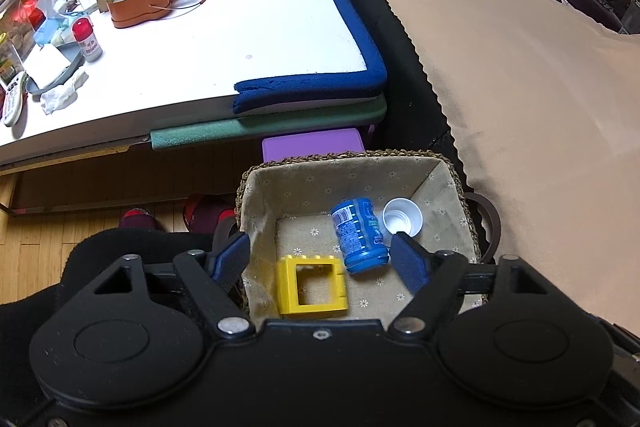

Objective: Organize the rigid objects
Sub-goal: 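Carry the yellow block and vial into the basket and open both grippers, then withdraw both tools from the basket toward the toy pile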

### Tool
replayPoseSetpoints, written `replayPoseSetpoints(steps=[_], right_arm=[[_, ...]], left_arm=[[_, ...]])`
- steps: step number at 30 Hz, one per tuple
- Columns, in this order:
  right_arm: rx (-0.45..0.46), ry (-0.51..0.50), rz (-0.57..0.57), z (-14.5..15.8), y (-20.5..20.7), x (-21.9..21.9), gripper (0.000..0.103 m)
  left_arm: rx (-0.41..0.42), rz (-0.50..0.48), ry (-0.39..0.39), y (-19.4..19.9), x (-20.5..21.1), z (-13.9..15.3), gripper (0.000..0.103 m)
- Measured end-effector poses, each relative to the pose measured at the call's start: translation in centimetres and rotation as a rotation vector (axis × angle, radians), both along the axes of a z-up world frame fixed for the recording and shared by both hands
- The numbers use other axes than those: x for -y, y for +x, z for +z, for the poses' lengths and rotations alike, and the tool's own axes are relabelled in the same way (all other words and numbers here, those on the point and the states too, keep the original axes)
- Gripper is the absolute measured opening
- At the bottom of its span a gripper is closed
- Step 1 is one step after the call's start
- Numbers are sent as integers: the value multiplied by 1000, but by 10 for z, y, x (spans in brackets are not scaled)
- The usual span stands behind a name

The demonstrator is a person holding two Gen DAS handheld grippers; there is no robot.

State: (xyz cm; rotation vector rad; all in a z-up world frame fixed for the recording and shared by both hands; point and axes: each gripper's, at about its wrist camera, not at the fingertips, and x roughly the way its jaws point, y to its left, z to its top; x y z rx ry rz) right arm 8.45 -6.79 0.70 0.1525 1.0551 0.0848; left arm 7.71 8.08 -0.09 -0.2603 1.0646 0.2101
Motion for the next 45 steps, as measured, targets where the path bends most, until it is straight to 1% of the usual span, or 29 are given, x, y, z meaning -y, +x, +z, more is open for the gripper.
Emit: replayPoseSetpoints(steps=[3,17,26,34,39,42,45], right_arm=[[-6,4,-5,-1,-2,2,45],[-21,-20,-7,-7,-10,5,52],[-30,-32,-11,-11,-15,9,57],[-29,-51,-17,-15,-23,14,69],[-21,-63,-19,-14,-31,17,73],[-19,-63,-23,-14,-35,21,76],[-15,-66,-25,-12,-42,26,77]], left_arm=[[4,-3,1,-1,1,1,75],[2,4,12,-5,0,0,76],[1,2,27,-7,3,1,79],[14,-5,39,-11,5,3,81],[28,-12,60,-15,9,5,82],[32,-21,54,-18,11,6,82],[39,-37,47,-21,15,6,82]])
